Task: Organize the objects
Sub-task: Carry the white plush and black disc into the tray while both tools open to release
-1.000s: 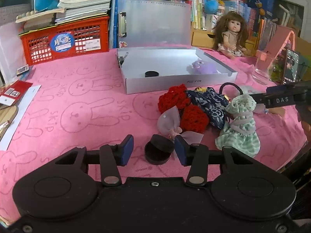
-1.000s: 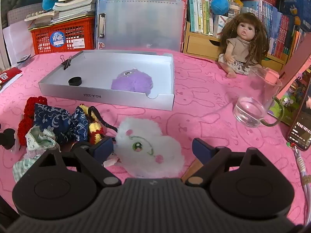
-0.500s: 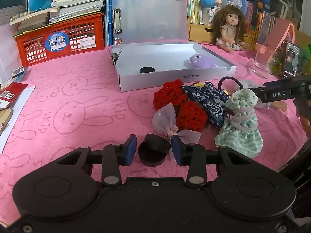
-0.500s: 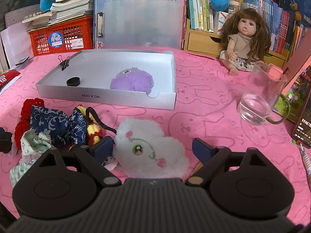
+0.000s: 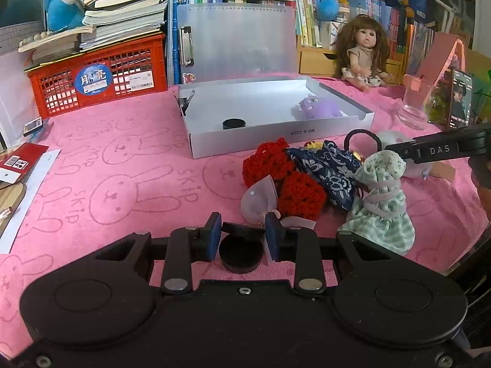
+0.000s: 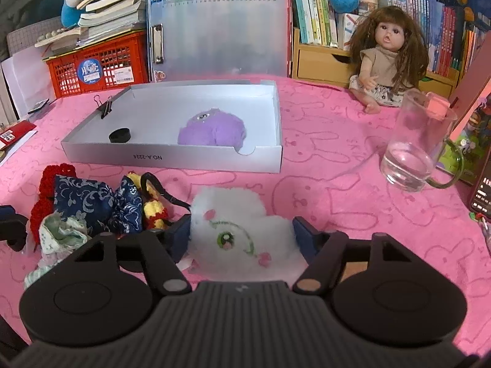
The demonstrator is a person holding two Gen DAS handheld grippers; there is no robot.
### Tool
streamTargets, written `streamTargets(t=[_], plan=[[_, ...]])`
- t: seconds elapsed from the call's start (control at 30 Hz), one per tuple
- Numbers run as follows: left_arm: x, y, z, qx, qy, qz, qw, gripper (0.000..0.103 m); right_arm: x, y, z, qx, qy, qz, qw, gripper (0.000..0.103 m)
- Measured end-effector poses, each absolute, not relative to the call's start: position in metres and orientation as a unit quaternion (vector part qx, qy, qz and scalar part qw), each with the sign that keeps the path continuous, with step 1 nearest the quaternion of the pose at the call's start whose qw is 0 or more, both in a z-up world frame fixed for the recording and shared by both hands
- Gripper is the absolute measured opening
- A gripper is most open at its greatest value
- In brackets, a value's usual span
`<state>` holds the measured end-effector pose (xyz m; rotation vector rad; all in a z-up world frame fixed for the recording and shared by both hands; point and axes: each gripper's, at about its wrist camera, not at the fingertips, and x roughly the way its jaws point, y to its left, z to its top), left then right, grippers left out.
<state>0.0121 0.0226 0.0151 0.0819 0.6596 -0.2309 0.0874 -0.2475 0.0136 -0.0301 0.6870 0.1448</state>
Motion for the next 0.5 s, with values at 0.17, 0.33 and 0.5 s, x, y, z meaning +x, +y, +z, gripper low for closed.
streamTargets(t=[0.17, 0.33, 0.5], plan=[[0.013, 0.024, 0.020, 0.036, 0.317, -0.110, 0.941, 0.029, 0.084, -0.252, 0.022, -0.007, 0.326, 0.068, 0.943, 0.071], [0.016, 0.025, 0.024, 0.030, 0.312, -0.106, 0.944, 0.029, 0.081, -0.256, 0.033, 0.000, 0.311, 0.062, 0.948, 0.071], [0.020, 0.024, 0.028, 0.025, 0.310, -0.109, 0.944, 0.029, 0.080, -0.259, 0.040, 0.004, 0.303, 0.060, 0.951, 0.071]])
